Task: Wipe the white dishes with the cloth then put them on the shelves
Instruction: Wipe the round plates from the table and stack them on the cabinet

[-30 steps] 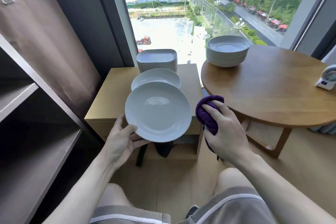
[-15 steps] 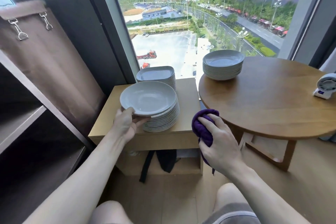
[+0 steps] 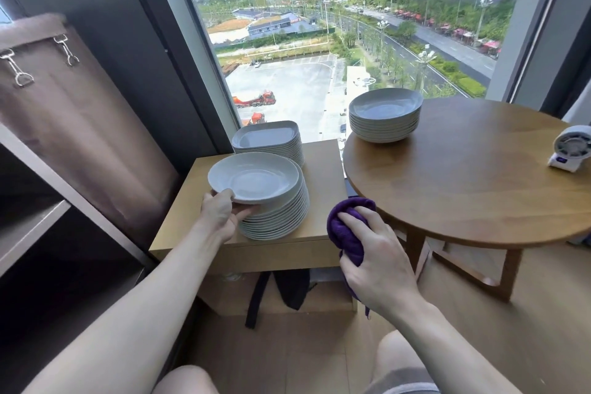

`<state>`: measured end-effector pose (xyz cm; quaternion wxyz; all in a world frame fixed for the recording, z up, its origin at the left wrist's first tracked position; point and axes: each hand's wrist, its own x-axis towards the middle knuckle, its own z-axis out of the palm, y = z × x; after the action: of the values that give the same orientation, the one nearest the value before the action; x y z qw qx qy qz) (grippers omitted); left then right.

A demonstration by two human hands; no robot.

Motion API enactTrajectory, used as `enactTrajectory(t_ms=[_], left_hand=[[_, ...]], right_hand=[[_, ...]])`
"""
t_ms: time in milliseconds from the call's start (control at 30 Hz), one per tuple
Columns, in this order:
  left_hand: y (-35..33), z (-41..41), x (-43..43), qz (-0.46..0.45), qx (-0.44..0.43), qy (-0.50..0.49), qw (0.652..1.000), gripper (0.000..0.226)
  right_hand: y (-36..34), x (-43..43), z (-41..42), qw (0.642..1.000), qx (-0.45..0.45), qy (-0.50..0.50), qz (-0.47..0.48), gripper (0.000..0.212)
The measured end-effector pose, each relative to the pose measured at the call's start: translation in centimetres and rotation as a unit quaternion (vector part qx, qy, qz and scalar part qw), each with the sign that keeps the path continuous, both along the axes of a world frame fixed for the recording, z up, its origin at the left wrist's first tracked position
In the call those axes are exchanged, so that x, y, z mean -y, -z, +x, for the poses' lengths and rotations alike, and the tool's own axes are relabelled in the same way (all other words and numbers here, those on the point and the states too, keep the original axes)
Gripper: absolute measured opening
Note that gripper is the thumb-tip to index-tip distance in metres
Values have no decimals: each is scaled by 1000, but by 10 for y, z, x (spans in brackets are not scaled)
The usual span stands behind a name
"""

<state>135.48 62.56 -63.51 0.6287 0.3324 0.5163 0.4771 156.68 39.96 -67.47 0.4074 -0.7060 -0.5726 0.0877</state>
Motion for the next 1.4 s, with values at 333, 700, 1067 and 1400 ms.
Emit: enactTrajectory(t_ms=[333, 700, 1067, 1400], left_hand=[[-9, -5, -8, 12, -299, 69, 952, 39], [-1, -18, -6, 0, -352, 113, 929, 26], [-44, -3, -4, 114, -409, 37, 905, 58], [-57, 178, -13, 102, -235, 257, 932, 14]], right_hand=[[4, -3, 0, 1000, -12, -7, -14, 67], [4, -4, 9, 999, -27, 14, -19, 67], [-8, -1, 33, 996, -71, 56, -3, 63], [-26, -27, 101, 986, -90, 143, -6, 63]])
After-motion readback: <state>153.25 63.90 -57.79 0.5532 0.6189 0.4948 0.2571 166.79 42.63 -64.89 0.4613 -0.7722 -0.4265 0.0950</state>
